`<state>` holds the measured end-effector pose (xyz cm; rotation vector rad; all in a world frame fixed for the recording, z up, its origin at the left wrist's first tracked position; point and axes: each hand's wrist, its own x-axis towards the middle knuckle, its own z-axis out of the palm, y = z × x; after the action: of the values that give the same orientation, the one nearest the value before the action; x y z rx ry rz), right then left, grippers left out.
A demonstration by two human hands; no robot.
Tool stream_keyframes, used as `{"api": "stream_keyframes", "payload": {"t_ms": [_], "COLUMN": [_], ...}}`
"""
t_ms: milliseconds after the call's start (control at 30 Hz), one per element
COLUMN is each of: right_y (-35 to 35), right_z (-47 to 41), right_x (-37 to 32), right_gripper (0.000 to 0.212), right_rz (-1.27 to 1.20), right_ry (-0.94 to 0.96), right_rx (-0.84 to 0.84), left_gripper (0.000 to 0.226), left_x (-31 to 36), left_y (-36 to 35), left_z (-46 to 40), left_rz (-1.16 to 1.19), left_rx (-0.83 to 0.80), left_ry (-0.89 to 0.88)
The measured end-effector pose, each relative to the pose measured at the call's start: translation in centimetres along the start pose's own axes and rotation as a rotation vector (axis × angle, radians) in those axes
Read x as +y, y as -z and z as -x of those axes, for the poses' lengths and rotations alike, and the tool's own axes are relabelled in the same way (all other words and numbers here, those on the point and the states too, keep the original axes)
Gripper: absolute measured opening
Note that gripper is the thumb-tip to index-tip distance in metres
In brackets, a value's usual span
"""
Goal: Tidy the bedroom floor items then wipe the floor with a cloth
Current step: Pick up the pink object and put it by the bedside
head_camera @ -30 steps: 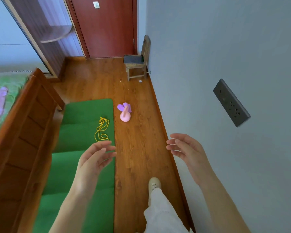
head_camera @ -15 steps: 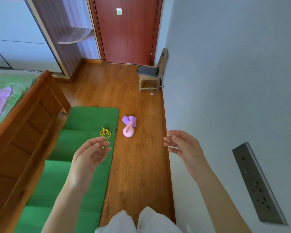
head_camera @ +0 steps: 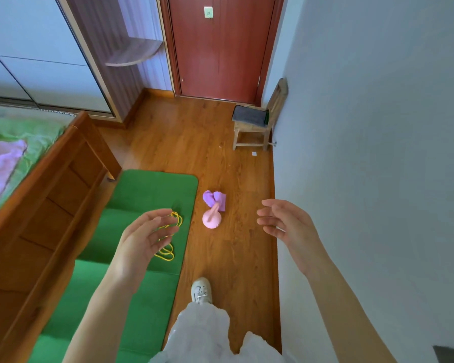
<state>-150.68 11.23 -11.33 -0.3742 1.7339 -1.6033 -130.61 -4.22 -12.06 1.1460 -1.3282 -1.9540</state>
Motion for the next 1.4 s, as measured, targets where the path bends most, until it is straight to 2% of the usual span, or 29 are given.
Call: {"api": "stream_keyframes", "payload": {"t_ms": [200,333,467,767,933,1067,1300,1400], "right_y": [-3.2,-5.4,-6.8,-7.2,-7.2,-7.3,-7.0,-7.1], "right_z": [-8.8,-14.0,-18.0,-27.5,-34.6,-40.3,-48.9,-51.9], "right_x": [-3.0,-4.6,-5.6,-7.1,-8.6,-9.5,-9.8,-9.1], "right_gripper": [0.017,0.019,0.019,0.02,0.018,0.019,0.017,0.016], "right_rz": [-0.002,-0.012,-0.009,-0.023,0.012,0.074,0.092,0.089], "right_ry": [0.007,0.03,0.037,-0.025,-0.042,-0.062,-0.156,-0.189], "right_rx": [0.011,0.001,-0.015,-0.021,-0.082,-0.062,-0.163,-0.188], "left_gripper": [0.027,0.017,0.027,0.027,0.027,0.026,0.024,0.013], "left_x": [3.6,5.8,7.1,8.6,9.1,9.6,9.4,9.0], "left_y": [-0.3,0.0,0.3,-1.0,-3.3,-5.0,-6.7,-7.0], "left_z": [-8.9,-14.3,-18.9,-28.1,-33.0,-37.1,-43.5,-45.5], "left_rz": [-0.059,-0.067,-0.09,-0.128,-0.092,0.018,0.08,0.056], "left_rx": [-0.018,-0.032,-0.003,0.08,0.116,0.126,0.211,0.207], "left_ry": [-0.037,-0.055,-0.053,0.008,0.017,0.077,0.084,0.067]}}
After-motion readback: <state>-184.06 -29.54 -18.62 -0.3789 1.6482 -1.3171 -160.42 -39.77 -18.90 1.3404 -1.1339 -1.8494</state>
